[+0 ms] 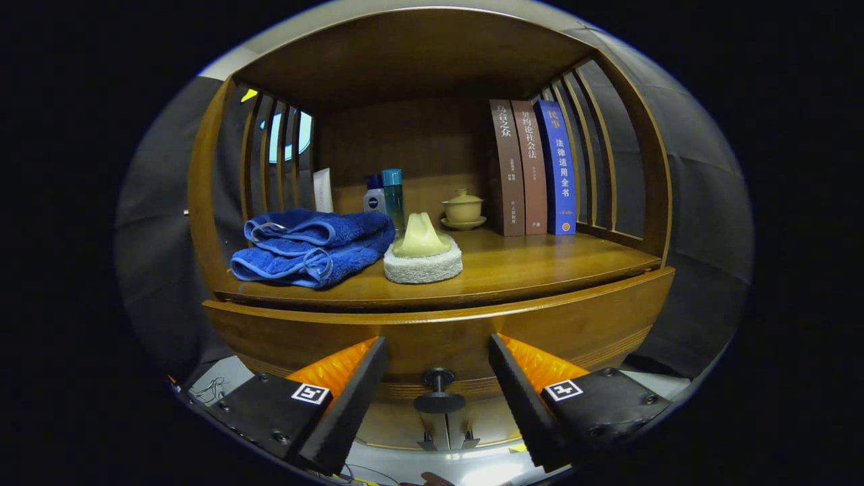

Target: Pull open the drawer, take out the items inside it, and place them on the countertop above the cabinet.

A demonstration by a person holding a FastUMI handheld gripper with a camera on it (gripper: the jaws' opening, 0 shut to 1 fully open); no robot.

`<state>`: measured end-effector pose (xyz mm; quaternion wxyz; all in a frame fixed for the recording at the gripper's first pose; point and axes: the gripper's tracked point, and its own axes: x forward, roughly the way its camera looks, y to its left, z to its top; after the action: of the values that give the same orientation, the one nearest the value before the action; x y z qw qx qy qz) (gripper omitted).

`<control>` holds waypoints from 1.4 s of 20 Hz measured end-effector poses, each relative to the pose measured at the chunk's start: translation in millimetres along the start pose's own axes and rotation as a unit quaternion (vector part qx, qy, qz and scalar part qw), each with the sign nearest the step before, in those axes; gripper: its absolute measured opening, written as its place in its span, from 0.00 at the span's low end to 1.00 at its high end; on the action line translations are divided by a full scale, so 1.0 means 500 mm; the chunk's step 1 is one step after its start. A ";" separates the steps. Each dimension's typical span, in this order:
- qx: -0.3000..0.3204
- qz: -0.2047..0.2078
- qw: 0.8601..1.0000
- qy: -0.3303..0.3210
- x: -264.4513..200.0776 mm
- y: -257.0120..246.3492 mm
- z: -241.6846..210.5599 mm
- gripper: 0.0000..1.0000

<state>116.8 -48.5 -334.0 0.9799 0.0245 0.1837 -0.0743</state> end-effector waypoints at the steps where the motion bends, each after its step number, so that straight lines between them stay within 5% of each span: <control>1: 0.000 0.000 1.000 0.000 0.004 -0.001 0.001 1.00; 18: -0.001 0.010 1.000 0.003 -0.024 0.001 0.022 0.99; 28: -0.034 0.009 0.996 -0.082 -0.167 0.013 0.263 0.99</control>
<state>87.8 -40.6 -180.9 0.9925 -0.0138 0.1049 -0.0607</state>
